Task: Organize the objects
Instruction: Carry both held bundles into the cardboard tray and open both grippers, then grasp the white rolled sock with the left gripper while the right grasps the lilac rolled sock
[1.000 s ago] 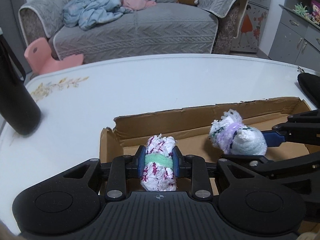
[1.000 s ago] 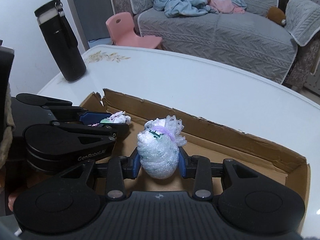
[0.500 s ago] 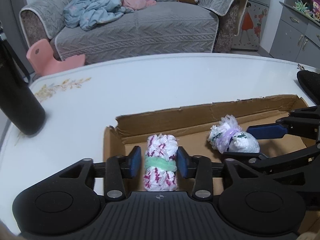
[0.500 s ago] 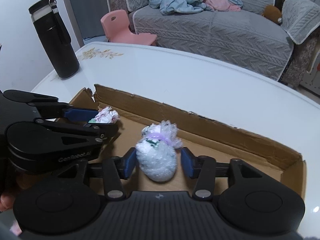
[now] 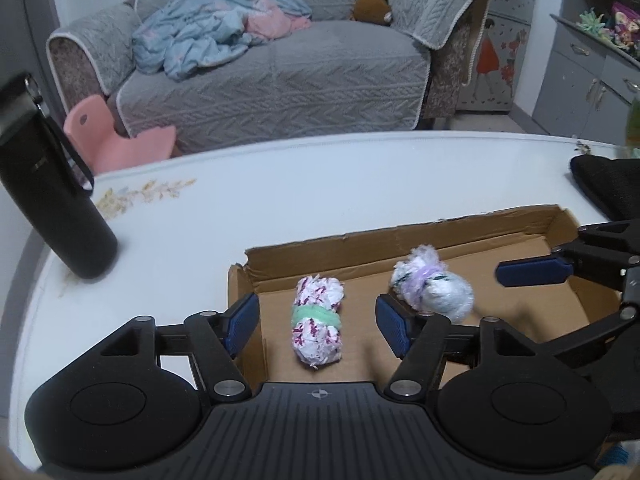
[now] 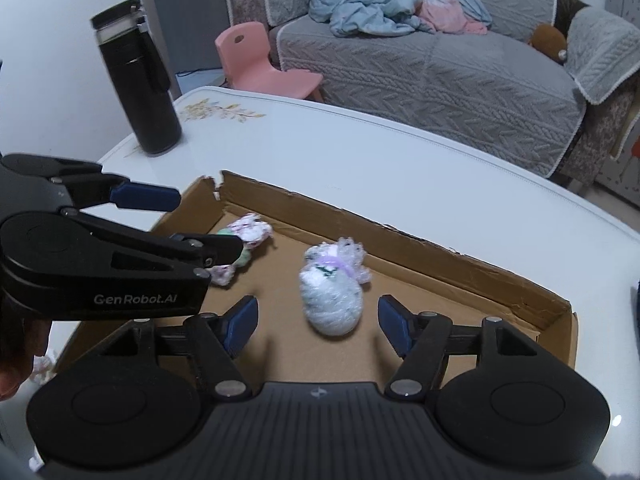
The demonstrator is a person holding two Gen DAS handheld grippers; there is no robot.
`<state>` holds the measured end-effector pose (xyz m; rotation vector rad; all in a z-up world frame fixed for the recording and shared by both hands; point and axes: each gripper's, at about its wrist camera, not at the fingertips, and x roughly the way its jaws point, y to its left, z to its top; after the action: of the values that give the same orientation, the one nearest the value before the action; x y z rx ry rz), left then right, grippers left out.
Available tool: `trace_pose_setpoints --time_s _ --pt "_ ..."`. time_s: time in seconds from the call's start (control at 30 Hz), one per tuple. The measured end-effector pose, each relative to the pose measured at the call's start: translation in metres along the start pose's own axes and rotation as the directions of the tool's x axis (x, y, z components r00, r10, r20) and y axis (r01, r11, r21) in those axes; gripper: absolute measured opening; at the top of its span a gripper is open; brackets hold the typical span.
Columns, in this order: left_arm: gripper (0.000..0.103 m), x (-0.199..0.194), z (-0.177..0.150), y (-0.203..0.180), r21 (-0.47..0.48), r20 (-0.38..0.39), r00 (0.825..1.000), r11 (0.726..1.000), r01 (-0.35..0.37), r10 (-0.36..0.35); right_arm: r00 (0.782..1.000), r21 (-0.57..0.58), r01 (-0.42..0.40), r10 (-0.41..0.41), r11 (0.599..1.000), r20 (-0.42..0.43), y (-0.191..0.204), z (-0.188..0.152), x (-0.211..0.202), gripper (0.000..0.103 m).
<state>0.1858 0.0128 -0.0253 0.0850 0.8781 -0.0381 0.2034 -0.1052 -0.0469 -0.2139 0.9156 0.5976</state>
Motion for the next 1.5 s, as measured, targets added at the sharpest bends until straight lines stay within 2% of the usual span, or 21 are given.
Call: trace_pose_setpoints --time_s 0.23,0.5,0.77,0.87,0.97,1.07,1.13,1.23,1.27,1.3,1.37,1.4,1.43,1.5 --pt "0.073 -0.033 -0.007 -0.002 0.009 0.018 1.000 1.000 0.003 -0.003 1.000 -0.045 0.001 -0.001 0.999 0.009 0.020 -0.004 -0.025 0.063" --pt "0.082 -0.064 -0.022 0.000 0.031 0.038 0.999 1.000 -0.001 0.000 0.999 -0.058 -0.009 0.010 0.998 0.032 0.032 -0.019 -0.047 0.067" --pt "0.086 -0.106 -0.052 0.010 0.073 0.041 0.998 0.996 0.054 -0.057 0.997 -0.058 0.000 0.005 0.998 0.074 0.039 -0.047 -0.089 0.071" --pt "0.091 -0.126 -0.072 0.026 0.077 0.051 0.993 0.992 0.099 -0.103 0.993 -0.046 -0.001 0.007 0.999 0.119 0.034 -0.069 -0.117 0.079" --pt "0.092 -0.144 -0.098 0.045 0.092 0.088 0.992 0.993 0.080 -0.088 0.982 -0.021 0.037 -0.033 0.999 0.187 0.026 -0.107 -0.149 0.089" --pt "0.098 -0.157 -0.129 0.062 0.114 0.133 0.991 0.993 0.011 -0.026 0.959 0.029 0.102 -0.106 0.994 0.264 0.016 -0.156 -0.180 0.101" --pt "0.098 -0.162 -0.152 0.069 0.145 0.175 0.984 0.989 -0.040 0.014 0.932 0.070 0.140 -0.155 0.988 0.327 0.010 -0.194 -0.195 0.102" --pt "0.092 -0.158 -0.185 0.075 0.210 0.233 0.968 0.968 -0.138 0.088 0.929 0.100 0.186 -0.208 0.977 0.307 0.005 -0.237 -0.193 0.102" --pt "0.086 -0.155 -0.191 0.078 0.221 0.221 0.972 0.966 -0.133 0.083 0.931 0.115 0.202 -0.227 0.973 0.287 0.005 -0.247 -0.189 0.102" --pt "0.083 -0.152 -0.195 0.083 0.216 0.202 0.978 0.972 -0.096 0.052 0.931 0.131 0.216 -0.244 0.968 0.271 0.006 -0.254 -0.183 0.102" --pt "0.081 -0.146 -0.197 0.095 0.175 0.152 0.987 0.984 0.023 -0.050 0.935 0.163 0.205 -0.243 0.965 0.259 0.008 -0.262 -0.175 0.102" --pt "0.079 -0.144 -0.198 0.100 0.159 0.141 0.987 0.985 0.059 -0.082 0.936 0.179 0.197 -0.240 0.964 0.257 0.010 -0.263 -0.170 0.102" --pt "0.080 -0.144 -0.198 0.103 0.144 0.148 0.985 0.987 0.065 -0.086 0.937 0.181 0.189 -0.233 0.965 0.260 0.013 -0.262 -0.164 0.102" --pt "0.093 -0.144 -0.200 0.107 0.129 0.168 0.984 0.991 0.038 -0.060 0.938 0.182 0.191 -0.234 0.965 0.256 0.019 -0.261 -0.156 0.102"
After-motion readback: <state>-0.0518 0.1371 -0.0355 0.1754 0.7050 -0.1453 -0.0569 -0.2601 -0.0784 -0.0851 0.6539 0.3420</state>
